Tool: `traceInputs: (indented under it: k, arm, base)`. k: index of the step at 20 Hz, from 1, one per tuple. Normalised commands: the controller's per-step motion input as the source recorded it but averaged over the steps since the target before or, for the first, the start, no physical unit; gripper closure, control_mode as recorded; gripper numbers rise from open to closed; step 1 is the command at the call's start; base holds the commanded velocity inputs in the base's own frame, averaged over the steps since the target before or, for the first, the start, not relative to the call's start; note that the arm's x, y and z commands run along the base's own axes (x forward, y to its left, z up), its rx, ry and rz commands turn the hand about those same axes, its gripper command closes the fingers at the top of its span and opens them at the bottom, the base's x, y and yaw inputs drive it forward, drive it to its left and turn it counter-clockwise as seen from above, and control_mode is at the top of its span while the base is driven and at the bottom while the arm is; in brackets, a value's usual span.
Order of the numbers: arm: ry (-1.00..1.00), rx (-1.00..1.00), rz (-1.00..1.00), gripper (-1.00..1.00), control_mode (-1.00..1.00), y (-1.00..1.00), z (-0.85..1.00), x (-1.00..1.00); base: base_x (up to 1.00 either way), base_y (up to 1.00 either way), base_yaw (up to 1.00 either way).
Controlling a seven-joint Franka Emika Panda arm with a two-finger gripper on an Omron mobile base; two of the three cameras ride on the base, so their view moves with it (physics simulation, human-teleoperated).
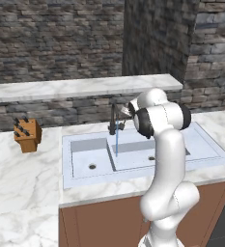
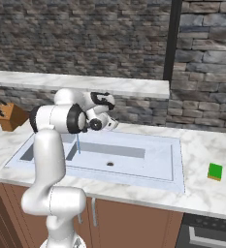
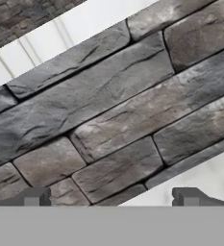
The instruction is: Soak the sponge with water for a few seconds and then drop it inside the sink.
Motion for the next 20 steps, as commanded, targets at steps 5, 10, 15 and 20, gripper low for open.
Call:
traceInputs:
  k: [5, 10, 15, 20]
  arm:
    - [0.10, 0.05, 0.00, -1.00, -1.00, -0.36, 0.33, -0.09]
    - [0.09, 0.09, 0.00, -1.00, -1.00, -0.47, 0.25, -0.27]
    - [0.10, 0.10, 0.00, -1.00, -1.00, -0.48, 0.24, -0.22]
    - [0.06, 0.08, 0.00, -1.00, -1.00, -0.40, 0.29, -0.23]
  base:
    - [0.00, 0.00, 0.00]
    - [0.00, 0.00, 0.00]
    - [0.00, 0.00, 0.00]
    - [0.00, 0.00, 0.00]
